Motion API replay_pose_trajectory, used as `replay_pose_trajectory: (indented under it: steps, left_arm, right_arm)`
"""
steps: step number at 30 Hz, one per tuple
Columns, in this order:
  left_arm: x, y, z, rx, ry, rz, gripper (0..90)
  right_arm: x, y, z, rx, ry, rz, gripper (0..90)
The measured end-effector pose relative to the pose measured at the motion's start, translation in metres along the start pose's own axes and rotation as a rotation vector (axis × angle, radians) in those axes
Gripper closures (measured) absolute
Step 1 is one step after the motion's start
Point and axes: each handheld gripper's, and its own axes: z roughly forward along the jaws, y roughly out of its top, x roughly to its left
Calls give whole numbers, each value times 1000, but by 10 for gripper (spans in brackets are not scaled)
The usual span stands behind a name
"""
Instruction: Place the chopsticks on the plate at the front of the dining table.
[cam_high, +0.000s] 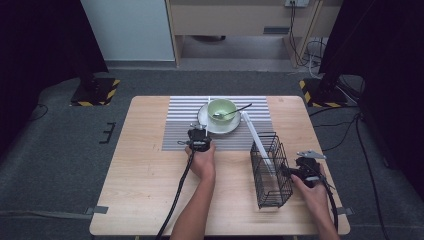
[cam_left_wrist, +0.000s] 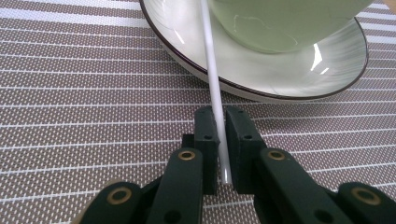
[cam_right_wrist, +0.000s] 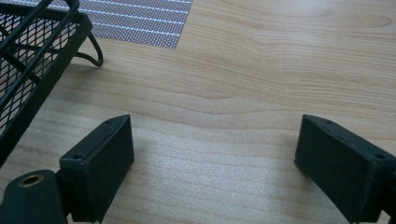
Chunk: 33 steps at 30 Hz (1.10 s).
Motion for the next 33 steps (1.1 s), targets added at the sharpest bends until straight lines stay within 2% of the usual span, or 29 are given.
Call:
replay_pose_trajectory:
  steps: [8,11,13,15,23,26,30,33]
  left_arm:
    - [-2,-1,0,1,6,-3,803]
    - [-2,0,0,-7,24,-1,722]
    - [-3,0,-2,-17,50,12,632]
    - [-3,-1,-4,-24,56,20,547]
    - [-6,-3,-20,-50,18,54,361]
    - [-5,-3,-29,-71,4,94,302]
    - [-2,-6,-40,-73,-32,136,239]
    - [3,-8,-46,-77,-54,141,209]
  right_arm:
    - [0,0,0,0,0,-2,115]
    - [0,0,0,-1,0,-1,114]
    - [0,0,0,0,1,-1,113]
    - [0,0,0,1,1,-1,111]
    - [0,1,1,5,11,-13,91]
    - [-1,1,-2,-4,3,-39,94]
    - [-8,11,-18,-52,12,-42,103]
    - [-13,22,-33,-85,21,-66,97]
